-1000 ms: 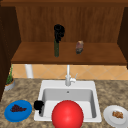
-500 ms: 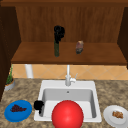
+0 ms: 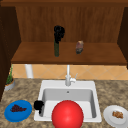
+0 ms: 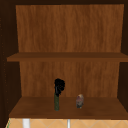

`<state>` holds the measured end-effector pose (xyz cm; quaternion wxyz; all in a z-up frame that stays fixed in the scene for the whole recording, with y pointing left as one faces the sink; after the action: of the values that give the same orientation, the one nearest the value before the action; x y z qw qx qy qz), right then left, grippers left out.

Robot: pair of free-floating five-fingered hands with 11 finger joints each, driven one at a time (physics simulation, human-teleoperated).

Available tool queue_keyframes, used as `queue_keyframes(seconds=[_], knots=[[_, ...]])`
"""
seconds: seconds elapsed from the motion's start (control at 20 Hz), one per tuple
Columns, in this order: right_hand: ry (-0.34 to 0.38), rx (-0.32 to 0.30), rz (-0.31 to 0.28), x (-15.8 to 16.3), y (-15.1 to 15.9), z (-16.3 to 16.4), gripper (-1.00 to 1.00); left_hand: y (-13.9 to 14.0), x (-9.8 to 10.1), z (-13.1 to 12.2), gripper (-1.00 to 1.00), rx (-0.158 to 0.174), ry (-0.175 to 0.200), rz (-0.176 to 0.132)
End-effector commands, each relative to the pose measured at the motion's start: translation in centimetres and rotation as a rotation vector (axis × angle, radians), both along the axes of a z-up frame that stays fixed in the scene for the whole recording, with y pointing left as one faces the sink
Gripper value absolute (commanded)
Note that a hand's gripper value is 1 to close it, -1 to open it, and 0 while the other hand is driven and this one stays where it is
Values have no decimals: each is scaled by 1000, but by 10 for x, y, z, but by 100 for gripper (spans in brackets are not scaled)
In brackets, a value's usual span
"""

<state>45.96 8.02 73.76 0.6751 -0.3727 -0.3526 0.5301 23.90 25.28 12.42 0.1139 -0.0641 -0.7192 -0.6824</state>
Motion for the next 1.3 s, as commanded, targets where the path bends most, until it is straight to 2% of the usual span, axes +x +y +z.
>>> queue_keyframes(seconds=[0.0,0.5,0.85,1.25], knots=[[0,1,13,3,-4,0,-100,0,0,0,0,0,0,0],[44,-1,16,24,-17,32,-100,0,0,0,0,0,0,0],[58,16,76,43,-44,37,-100,0,0,0,0,0,0,0],[72,43,98,55,-85,35,-100,0,0,0,0,0,0,0]])
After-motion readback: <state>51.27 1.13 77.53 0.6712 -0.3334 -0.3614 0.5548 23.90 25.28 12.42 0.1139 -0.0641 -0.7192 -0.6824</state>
